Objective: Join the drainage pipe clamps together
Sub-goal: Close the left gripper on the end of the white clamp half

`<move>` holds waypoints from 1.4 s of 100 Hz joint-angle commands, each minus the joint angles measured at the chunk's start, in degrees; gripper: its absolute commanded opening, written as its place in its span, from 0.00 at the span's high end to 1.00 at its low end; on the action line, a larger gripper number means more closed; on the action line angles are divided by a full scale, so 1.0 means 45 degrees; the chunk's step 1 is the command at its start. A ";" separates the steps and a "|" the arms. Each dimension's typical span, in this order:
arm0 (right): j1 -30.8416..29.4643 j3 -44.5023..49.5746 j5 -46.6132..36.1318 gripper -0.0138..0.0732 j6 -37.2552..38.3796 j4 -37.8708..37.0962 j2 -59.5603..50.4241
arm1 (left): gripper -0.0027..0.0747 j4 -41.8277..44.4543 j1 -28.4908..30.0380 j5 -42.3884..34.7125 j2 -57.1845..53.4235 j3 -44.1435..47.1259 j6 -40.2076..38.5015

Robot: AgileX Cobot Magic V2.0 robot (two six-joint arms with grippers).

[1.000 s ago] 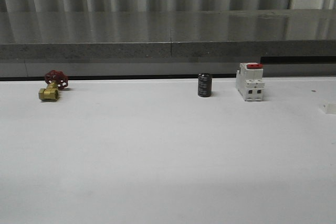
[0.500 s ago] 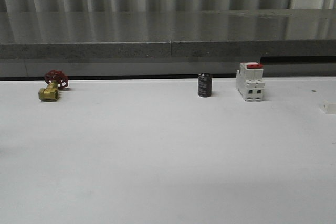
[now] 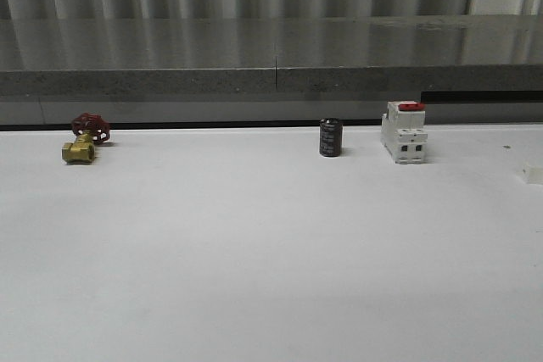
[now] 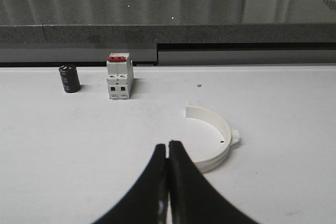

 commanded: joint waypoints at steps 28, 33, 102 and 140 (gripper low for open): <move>-0.0054 -0.0250 -0.1068 0.92 -0.0088 0.0012 -0.0183 | 0.25 -0.0154 0.0044 -0.2008 0.0676 -0.0380 0.0335; -0.0054 -0.0250 -0.1068 0.92 -0.0088 0.0012 -0.0183 | 0.25 -0.0127 0.0044 -0.2133 0.0758 -0.0380 0.0356; -0.0054 -0.0250 -0.1068 0.92 -0.0088 0.0012 -0.0183 | 0.25 -0.0375 0.0044 -0.2465 0.0820 -0.0380 0.0356; -0.0054 -0.0250 -0.1068 0.92 -0.0088 0.0012 -0.0183 | 0.25 -0.0352 0.0044 -0.2764 0.0844 -0.0380 0.0430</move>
